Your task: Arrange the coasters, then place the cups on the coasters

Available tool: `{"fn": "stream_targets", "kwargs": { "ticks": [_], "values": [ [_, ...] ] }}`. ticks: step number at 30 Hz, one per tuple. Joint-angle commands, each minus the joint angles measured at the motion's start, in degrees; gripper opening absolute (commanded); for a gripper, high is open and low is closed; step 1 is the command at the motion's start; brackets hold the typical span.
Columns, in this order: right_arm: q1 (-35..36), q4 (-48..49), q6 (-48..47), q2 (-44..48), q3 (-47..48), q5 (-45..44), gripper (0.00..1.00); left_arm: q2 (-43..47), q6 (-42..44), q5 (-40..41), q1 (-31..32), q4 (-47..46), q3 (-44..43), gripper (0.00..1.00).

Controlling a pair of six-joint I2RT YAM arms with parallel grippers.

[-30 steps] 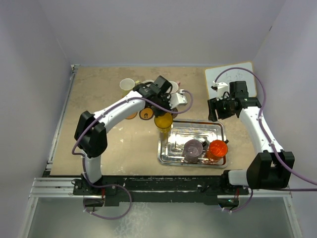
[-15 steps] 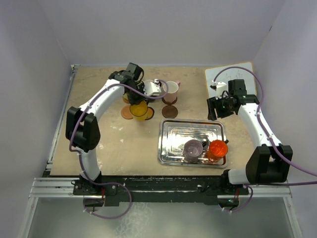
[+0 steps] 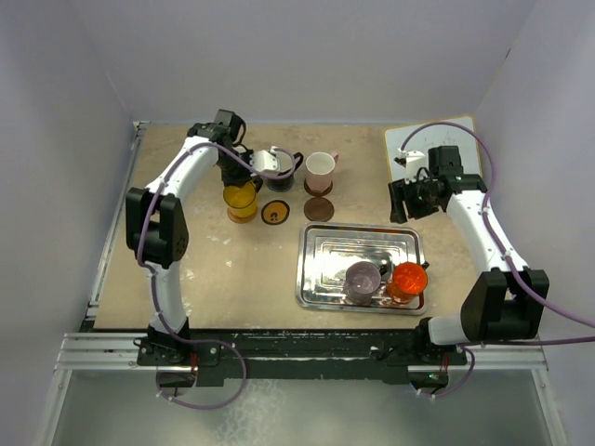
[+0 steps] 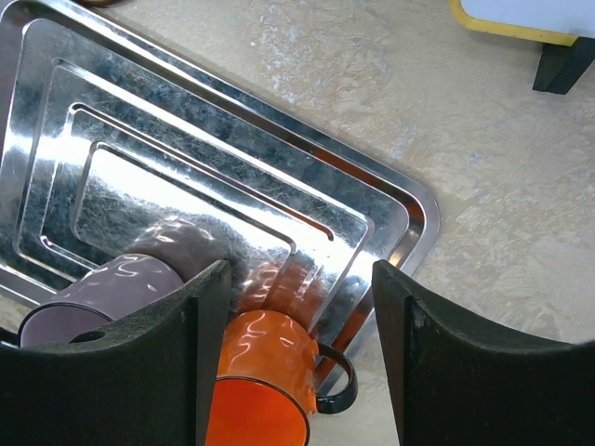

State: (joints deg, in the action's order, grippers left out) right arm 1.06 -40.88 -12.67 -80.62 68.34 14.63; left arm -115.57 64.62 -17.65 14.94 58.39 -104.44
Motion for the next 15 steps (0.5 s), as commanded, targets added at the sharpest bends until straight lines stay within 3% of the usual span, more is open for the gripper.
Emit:
{"fn": "stream_targets", "kwargs": {
  "ticks": [1,15],
  "values": [
    [-0.27,-1.43,-1.13,-0.06,2.37,0.10,0.64,-1.20,6.98,-4.62,-0.82,2.39,-4.97,0.03],
    [-0.32,-2.15,-1.70,-0.13,2.50,-1.10,0.64,-4.77,10.24,-4.88,-1.68,5.14,-7.30,0.03]
  ]
}}
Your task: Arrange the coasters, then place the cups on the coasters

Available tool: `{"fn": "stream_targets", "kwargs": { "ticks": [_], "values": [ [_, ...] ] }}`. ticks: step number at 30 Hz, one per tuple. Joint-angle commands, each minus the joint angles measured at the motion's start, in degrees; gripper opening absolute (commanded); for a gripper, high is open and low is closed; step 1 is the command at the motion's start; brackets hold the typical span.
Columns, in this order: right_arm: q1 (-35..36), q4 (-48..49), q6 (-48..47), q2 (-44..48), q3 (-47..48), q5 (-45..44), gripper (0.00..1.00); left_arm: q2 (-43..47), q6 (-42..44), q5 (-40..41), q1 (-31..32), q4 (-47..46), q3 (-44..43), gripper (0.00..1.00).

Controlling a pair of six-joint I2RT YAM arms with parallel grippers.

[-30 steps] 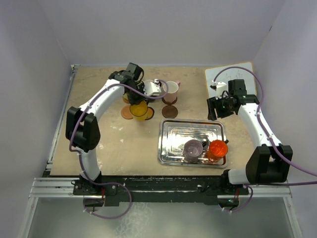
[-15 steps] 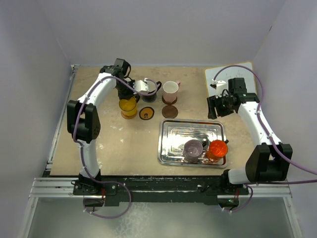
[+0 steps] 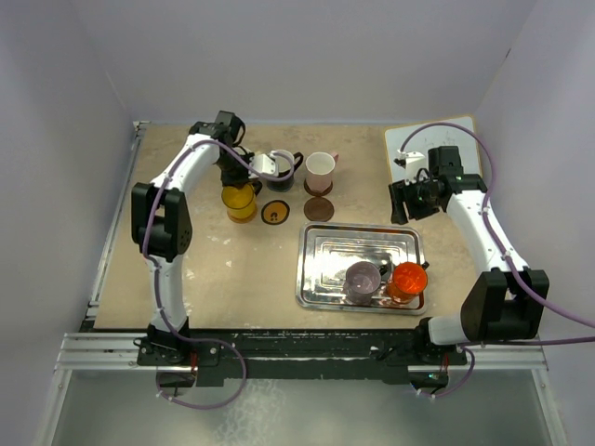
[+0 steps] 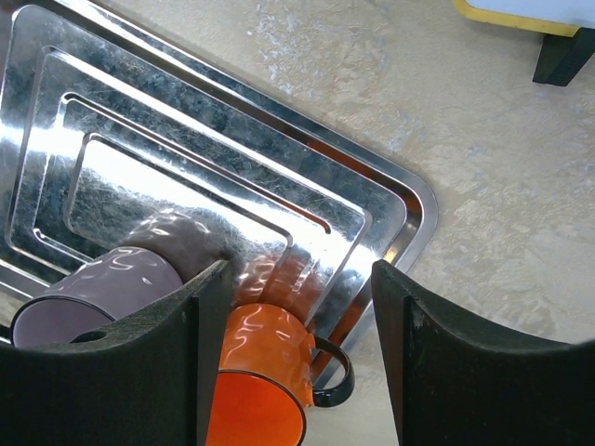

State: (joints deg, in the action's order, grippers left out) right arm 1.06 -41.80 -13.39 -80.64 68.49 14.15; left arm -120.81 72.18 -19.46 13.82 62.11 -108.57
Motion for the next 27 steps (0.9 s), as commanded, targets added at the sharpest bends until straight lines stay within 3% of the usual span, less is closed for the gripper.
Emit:
{"fn": "stream_targets", "kwargs": {
  "ticks": [1,17,27],
  "values": [
    [-0.35,-1.33,-1.01,-0.13,2.42,-0.62,0.64,0.27,2.74,-3.04,-0.66,1.48,-3.26,0.03],
    [-0.88,-1.63,-1.41,1.75,1.13,-1.52,0.64,-2.24,3.34,-2.70,-0.74,1.24,-3.74,0.03],
    [-1.15,-0.38,-2.25,1.98,1.12,-3.33,0.64,-1.70,2.41,-1.82,-0.73,1.35,-3.93,0.23]
  ]
}}
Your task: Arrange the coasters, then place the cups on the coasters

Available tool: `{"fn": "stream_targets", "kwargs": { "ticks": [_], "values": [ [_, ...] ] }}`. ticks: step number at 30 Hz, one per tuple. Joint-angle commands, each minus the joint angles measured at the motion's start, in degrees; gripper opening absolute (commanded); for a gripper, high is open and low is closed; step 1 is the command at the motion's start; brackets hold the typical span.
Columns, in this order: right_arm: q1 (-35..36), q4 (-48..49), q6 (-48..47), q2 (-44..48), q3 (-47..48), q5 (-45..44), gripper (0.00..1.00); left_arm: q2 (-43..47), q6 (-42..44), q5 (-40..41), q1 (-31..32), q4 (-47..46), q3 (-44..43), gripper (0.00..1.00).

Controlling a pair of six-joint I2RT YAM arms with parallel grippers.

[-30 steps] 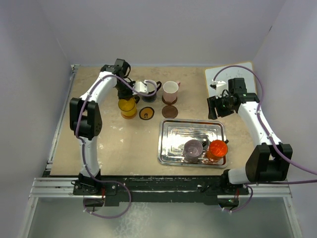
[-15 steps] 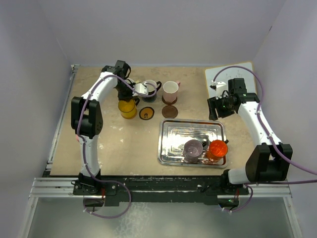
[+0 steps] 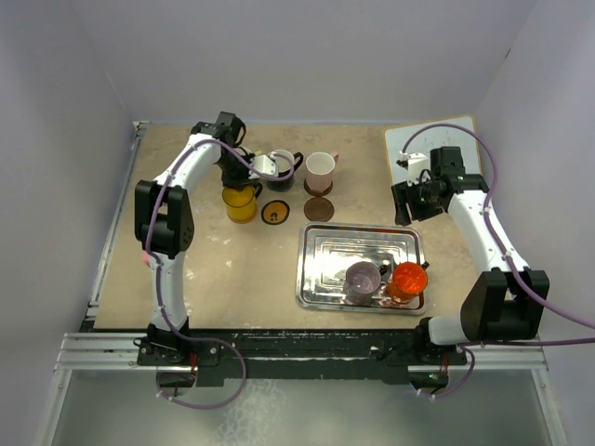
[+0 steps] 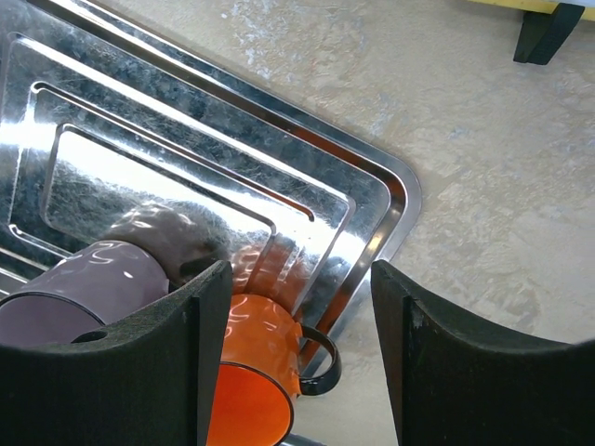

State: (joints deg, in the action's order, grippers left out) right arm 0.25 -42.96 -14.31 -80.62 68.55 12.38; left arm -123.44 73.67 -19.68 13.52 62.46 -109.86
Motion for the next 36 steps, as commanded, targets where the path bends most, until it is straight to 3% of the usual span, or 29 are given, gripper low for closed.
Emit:
{"fn": "stream_targets", "kwargs": {
  "ticks": [1,13,19,27,31,36],
  "values": [
    [-0.35,0.77,-1.34,2.00,1.06,-1.57,0.64,1.24,0.75,-1.59,-0.44,1.19,-2.63,0.25],
    [-0.52,0.95,-1.43,2.31,1.14,-0.98,0.64,10.71,-2.65,-2.01,-0.44,1.54,0.44,0.32],
    [-0.56,0.94,-1.28,1.85,1.82,-0.29,0.64,16.88,-7.47,-3.22,1.33,1.20,3.46,0.43],
    [-0.69,-1.14,0.74,-0.06,4.66,3.42,0.64,25.07,-23.60,-2.96,12.74,-8.07,12.33,0.68],
    [-0.74,-1.48,0.86,-1.22,6.15,4.08,0.64,27.58,-32.51,-1.65,20.35,-14.88,16.14,0.73],
    [-0.69,-1.38,1.40,-1.79,6.85,4.12,0.64,25.42,-43.07,0.56,28.10,-19.61,14.98,0.74]
  ]
}}
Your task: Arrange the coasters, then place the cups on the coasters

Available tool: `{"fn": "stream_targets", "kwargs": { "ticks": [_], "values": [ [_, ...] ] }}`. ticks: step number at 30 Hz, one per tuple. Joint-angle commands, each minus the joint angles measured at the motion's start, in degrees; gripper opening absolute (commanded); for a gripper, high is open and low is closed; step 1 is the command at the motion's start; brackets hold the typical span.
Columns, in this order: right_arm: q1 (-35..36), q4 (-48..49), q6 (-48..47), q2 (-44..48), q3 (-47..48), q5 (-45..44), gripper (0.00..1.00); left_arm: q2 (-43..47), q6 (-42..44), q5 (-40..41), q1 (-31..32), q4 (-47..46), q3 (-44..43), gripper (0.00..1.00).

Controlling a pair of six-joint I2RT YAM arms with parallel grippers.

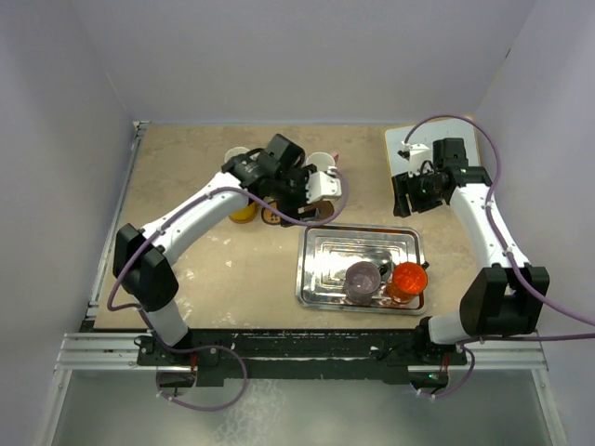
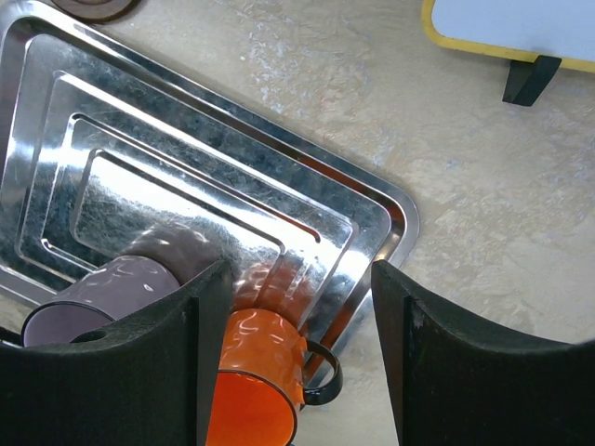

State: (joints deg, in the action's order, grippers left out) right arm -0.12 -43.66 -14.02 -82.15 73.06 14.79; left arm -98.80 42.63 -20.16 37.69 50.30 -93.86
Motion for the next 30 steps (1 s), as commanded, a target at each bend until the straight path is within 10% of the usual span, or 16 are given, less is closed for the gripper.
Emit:
{"fn": "stream_targets", "kwargs": {
  "ticks": [1,30],
  "values": [
    [-0.36,-0.60,1.38,-0.10,2.32,1.47,0.64,0.11,-14.03,1.68,5.23,-8.13,-1.44,0.74],
    [-3.27,6.82,5.65,5.60,-5.09,-1.15,0.66,-16.37,-31.12,6.10,23.90,-15.99,-6.28,0.74]
  ]
}}
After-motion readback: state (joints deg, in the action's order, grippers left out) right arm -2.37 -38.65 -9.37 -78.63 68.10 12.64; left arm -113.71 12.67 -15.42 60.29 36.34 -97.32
